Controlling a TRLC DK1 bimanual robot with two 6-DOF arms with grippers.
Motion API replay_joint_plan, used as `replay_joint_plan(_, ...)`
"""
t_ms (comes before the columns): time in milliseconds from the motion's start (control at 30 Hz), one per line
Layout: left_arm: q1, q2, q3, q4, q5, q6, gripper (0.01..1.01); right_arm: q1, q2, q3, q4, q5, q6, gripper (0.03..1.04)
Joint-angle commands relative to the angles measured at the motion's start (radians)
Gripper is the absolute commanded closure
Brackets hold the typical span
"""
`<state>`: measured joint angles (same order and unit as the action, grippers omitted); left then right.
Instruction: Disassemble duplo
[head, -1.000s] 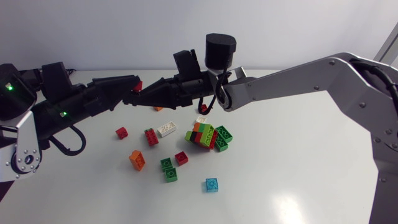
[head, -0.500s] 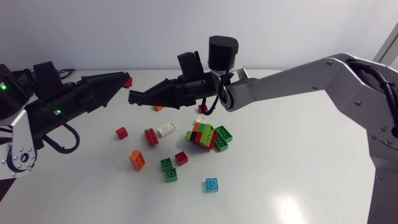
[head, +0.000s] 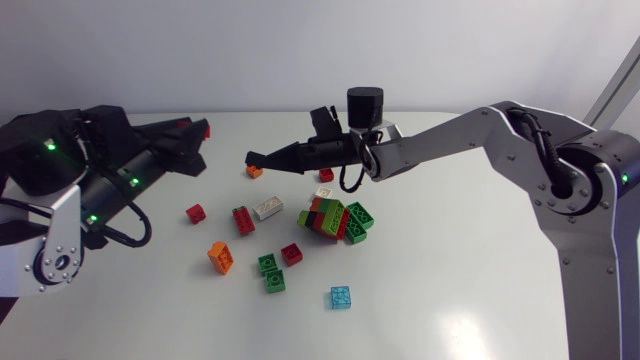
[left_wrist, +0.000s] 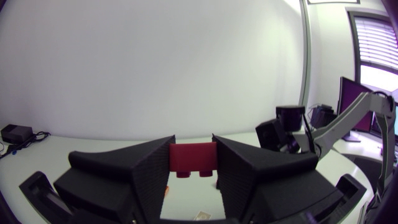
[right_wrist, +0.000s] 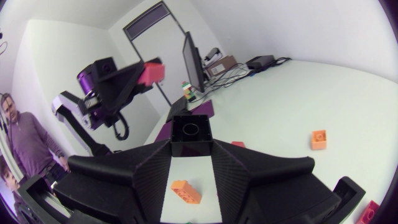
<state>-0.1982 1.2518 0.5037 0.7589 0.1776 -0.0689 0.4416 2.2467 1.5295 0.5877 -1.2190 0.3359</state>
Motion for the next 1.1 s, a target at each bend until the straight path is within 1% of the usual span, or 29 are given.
replay_joint_plan(0, -0.044, 0.052, 0.032, -0.055, -0.05, 0.098, 0.625, -0.018, 0.019, 0.043, -0.045, 0.042, 0.0, 0.98)
replay_joint_plan(33, -0.055, 0.069, 0.047, -0.078, -0.073, 0.113, 0.625, -0.021, 0.021, 0.057, -0.089, 0.067, -0.021, 1.0)
replay_joint_plan(67, -0.066, 0.09, 0.062, -0.105, -0.092, 0.127, 0.626, -0.023, 0.021, 0.07, -0.155, 0.105, -0.054, 1.02)
replay_joint_plan(100, -0.075, 0.109, 0.079, -0.132, -0.099, 0.146, 0.626, -0.021, 0.019, 0.1, -0.27, 0.151, -0.124, 1.02)
replay_joint_plan(167, -0.083, 0.132, 0.099, -0.161, -0.119, 0.153, 0.626, -0.004, 0.017, 0.172, -0.528, 0.253, -0.301, 1.02)
replay_joint_plan(200, -0.087, 0.136, 0.104, -0.167, -0.125, 0.162, 0.626, 0.011, 0.017, 0.202, -0.64, 0.325, -0.385, 1.02)
replay_joint_plan(233, -0.093, 0.141, 0.11, -0.178, -0.136, 0.17, 0.626, 0.025, 0.013, 0.212, -0.684, 0.381, -0.425, 1.02)
replay_joint_plan(333, -0.102, 0.152, 0.125, -0.204, -0.176, 0.192, 0.626, 0.063, -0.009, 0.218, -0.756, 0.524, -0.502, 1.02)
replay_joint_plan(400, -0.102, 0.172, 0.142, -0.225, -0.205, 0.205, 0.626, 0.098, -0.018, 0.233, -0.824, 0.639, -0.577, 1.02)
replay_joint_plan(500, -0.104, 0.227, 0.188, -0.293, -0.221, 0.218, 0.626, 0.158, -0.025, 0.235, -0.882, 0.823, -0.689, 1.02)
replay_joint_plan(667, -0.093, 0.324, 0.248, -0.363, -0.234, 0.218, 0.623, 0.224, -0.01, 0.222, -0.893, 1.047, -0.79, 1.01)
replay_joint_plan(833, -0.064, 0.396, 0.288, -0.388, -0.248, 0.201, 0.618, 0.229, 0.008, 0.225, -0.879, 1.125, -0.798, 1.01)
replay_joint_plan(967, -0.04, 0.468, 0.329, -0.412, -0.248, 0.182, 0.589, 0.213, 0.027, 0.23, -0.847, 1.182, -0.796, 1.01)
replay_joint_plan(1067, -0.027, 0.495, 0.348, -0.418, -0.248, 0.165, 0.589, 0.201, 0.047, 0.241, -0.836, 1.21, -0.788, 1.01)
